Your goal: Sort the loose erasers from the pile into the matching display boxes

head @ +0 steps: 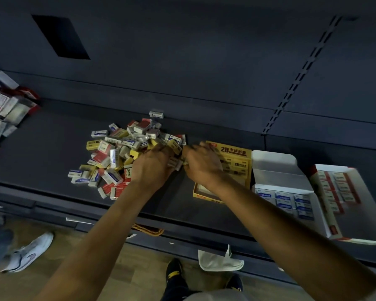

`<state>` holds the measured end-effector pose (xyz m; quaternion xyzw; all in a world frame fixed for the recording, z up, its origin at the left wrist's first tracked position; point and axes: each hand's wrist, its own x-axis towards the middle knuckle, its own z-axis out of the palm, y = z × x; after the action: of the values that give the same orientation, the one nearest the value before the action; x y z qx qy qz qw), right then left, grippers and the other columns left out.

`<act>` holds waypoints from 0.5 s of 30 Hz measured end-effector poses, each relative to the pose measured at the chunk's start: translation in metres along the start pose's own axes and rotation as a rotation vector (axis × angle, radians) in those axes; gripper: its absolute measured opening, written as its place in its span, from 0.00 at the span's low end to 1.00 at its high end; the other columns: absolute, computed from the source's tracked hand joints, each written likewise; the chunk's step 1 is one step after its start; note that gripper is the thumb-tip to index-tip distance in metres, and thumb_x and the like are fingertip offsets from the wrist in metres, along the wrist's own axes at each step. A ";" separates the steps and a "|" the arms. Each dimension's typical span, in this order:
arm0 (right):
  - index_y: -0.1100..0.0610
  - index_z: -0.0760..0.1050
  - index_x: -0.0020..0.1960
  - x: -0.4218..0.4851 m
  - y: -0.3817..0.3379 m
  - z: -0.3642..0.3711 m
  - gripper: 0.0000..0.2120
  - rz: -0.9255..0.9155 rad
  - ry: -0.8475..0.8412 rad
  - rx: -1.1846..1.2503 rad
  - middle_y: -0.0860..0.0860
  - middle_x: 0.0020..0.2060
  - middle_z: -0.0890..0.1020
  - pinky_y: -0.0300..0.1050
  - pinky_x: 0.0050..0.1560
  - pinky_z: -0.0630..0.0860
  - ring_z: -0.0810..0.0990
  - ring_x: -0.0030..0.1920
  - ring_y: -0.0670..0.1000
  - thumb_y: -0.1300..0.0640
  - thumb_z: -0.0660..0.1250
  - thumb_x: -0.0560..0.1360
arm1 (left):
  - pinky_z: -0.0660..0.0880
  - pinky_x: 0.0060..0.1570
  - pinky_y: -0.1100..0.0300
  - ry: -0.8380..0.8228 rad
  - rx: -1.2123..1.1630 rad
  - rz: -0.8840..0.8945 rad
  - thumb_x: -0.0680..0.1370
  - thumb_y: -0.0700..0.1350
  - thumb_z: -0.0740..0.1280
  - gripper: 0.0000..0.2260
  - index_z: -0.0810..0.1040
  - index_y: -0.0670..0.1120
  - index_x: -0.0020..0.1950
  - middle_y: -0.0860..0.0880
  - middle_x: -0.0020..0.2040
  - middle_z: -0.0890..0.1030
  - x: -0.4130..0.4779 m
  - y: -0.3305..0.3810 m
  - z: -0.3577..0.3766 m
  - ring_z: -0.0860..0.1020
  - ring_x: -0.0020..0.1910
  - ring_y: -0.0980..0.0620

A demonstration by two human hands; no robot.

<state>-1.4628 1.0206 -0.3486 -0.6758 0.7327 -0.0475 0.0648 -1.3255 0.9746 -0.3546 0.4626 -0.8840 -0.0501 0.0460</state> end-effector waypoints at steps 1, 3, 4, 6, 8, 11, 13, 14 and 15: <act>0.56 0.70 0.63 -0.001 0.001 0.000 0.18 0.002 0.011 0.008 0.55 0.56 0.78 0.50 0.59 0.67 0.70 0.60 0.57 0.58 0.65 0.73 | 0.75 0.45 0.54 -0.007 -0.001 0.007 0.75 0.52 0.67 0.17 0.75 0.50 0.63 0.48 0.61 0.74 0.000 0.000 0.000 0.78 0.54 0.45; 0.56 0.71 0.61 -0.003 0.003 -0.002 0.17 -0.002 0.042 0.027 0.54 0.56 0.78 0.48 0.58 0.67 0.71 0.60 0.56 0.59 0.66 0.73 | 0.74 0.47 0.54 -0.010 0.008 0.018 0.75 0.52 0.67 0.18 0.74 0.52 0.64 0.48 0.62 0.73 -0.001 0.002 0.000 0.77 0.55 0.45; 0.55 0.71 0.61 -0.004 0.005 -0.003 0.17 -0.006 0.053 0.042 0.53 0.56 0.78 0.48 0.58 0.67 0.70 0.60 0.55 0.60 0.66 0.73 | 0.74 0.47 0.54 0.000 -0.002 0.020 0.75 0.52 0.67 0.17 0.75 0.52 0.64 0.47 0.61 0.73 -0.002 0.002 0.001 0.77 0.55 0.45; 0.55 0.72 0.60 -0.007 0.008 -0.007 0.17 -0.010 0.067 0.093 0.52 0.57 0.77 0.48 0.59 0.67 0.71 0.60 0.54 0.61 0.66 0.72 | 0.73 0.47 0.55 0.031 -0.069 0.026 0.73 0.52 0.70 0.17 0.77 0.50 0.61 0.47 0.60 0.74 -0.004 0.003 0.001 0.77 0.55 0.45; 0.55 0.72 0.60 -0.012 0.013 -0.011 0.16 -0.011 0.089 0.169 0.51 0.57 0.76 0.46 0.58 0.68 0.72 0.59 0.53 0.61 0.66 0.72 | 0.73 0.46 0.56 0.064 -0.146 0.042 0.71 0.50 0.72 0.16 0.79 0.48 0.57 0.47 0.56 0.77 -0.007 0.004 0.001 0.78 0.52 0.45; 0.54 0.73 0.58 -0.021 0.023 -0.015 0.14 0.011 0.121 0.313 0.50 0.56 0.77 0.43 0.54 0.69 0.74 0.56 0.51 0.61 0.67 0.73 | 0.74 0.42 0.56 0.104 -0.209 0.036 0.70 0.50 0.74 0.16 0.79 0.47 0.54 0.46 0.52 0.80 -0.011 0.010 -0.002 0.79 0.48 0.45; 0.54 0.73 0.57 -0.028 0.029 -0.020 0.13 0.054 0.123 0.403 0.49 0.55 0.77 0.43 0.53 0.71 0.75 0.55 0.50 0.61 0.67 0.73 | 0.74 0.40 0.57 0.127 -0.261 0.037 0.69 0.50 0.75 0.16 0.79 0.46 0.54 0.46 0.52 0.80 -0.013 0.014 -0.003 0.79 0.46 0.45; 0.53 0.74 0.56 -0.032 0.031 -0.022 0.13 0.079 0.118 0.440 0.48 0.54 0.77 0.44 0.53 0.73 0.75 0.54 0.49 0.61 0.67 0.73 | 0.73 0.40 0.58 0.143 -0.282 0.051 0.69 0.49 0.75 0.16 0.79 0.46 0.54 0.46 0.51 0.80 -0.014 0.016 -0.003 0.79 0.45 0.45; 0.53 0.74 0.56 -0.037 0.034 -0.025 0.12 0.103 0.111 0.474 0.47 0.54 0.78 0.44 0.54 0.73 0.76 0.54 0.48 0.61 0.67 0.73 | 0.73 0.39 0.59 0.160 -0.298 0.071 0.69 0.49 0.75 0.15 0.80 0.46 0.53 0.46 0.50 0.80 -0.014 0.018 -0.003 0.79 0.44 0.46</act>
<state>-1.4971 1.0596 -0.3284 -0.5999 0.7370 -0.2516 0.1834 -1.3317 0.9961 -0.3500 0.4216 -0.8761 -0.1419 0.1859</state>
